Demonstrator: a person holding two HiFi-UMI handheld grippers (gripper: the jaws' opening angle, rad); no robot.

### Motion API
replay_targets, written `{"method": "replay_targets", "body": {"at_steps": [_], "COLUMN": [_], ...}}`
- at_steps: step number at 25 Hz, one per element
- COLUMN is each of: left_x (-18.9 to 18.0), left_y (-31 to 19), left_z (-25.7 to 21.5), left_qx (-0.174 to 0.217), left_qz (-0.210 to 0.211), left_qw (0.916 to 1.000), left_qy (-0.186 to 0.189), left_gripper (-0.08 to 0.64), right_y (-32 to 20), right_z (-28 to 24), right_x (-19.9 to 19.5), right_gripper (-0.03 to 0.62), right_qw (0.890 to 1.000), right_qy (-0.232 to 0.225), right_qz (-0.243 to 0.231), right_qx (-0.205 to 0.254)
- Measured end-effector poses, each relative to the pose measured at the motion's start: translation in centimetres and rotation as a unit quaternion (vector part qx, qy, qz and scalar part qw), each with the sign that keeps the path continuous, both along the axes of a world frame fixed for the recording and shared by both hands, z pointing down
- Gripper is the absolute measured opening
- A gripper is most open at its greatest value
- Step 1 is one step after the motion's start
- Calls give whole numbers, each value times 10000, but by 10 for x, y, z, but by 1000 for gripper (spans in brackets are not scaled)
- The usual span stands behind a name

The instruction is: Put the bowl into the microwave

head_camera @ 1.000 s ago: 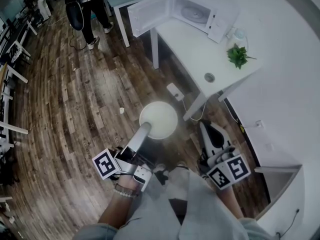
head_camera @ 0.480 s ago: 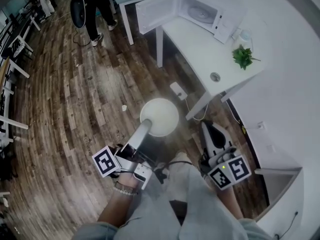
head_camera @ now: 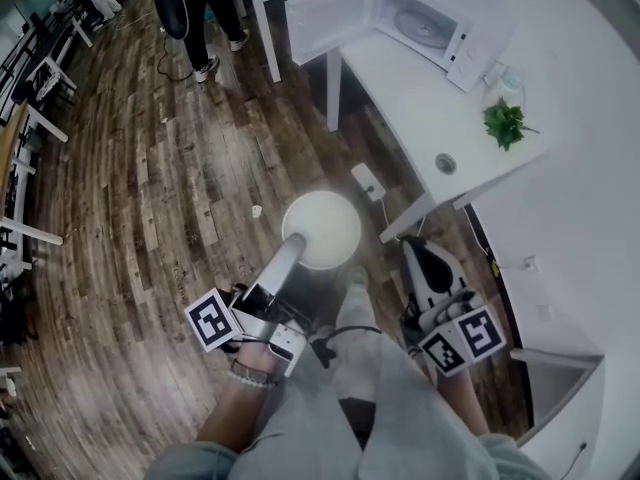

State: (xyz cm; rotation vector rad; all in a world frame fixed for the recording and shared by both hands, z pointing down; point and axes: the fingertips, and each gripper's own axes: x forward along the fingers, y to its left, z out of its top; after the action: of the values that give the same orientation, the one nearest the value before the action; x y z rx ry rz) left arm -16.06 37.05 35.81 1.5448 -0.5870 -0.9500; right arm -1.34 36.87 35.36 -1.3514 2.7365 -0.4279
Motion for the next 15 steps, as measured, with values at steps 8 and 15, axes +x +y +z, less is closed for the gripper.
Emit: {"method": "replay_targets", "body": {"at_steps": [8, 15], "left_x": [13, 26], "left_y": [-49, -97], "left_z": [-4, -11], "left_qx": [18, 60], "left_qz": [-119, -274], "left_qw": [9999, 9996], "left_qy": [20, 8], "left_gripper": [233, 233], "right_y": [-58, -112], "right_z": [-2, -9], "right_x": [2, 9], "right_gripper": [2, 2], "right_qw": [9994, 9981], "right_qy": [14, 116], "right_qz": [-330, -583], "right_qx": [36, 146]}}
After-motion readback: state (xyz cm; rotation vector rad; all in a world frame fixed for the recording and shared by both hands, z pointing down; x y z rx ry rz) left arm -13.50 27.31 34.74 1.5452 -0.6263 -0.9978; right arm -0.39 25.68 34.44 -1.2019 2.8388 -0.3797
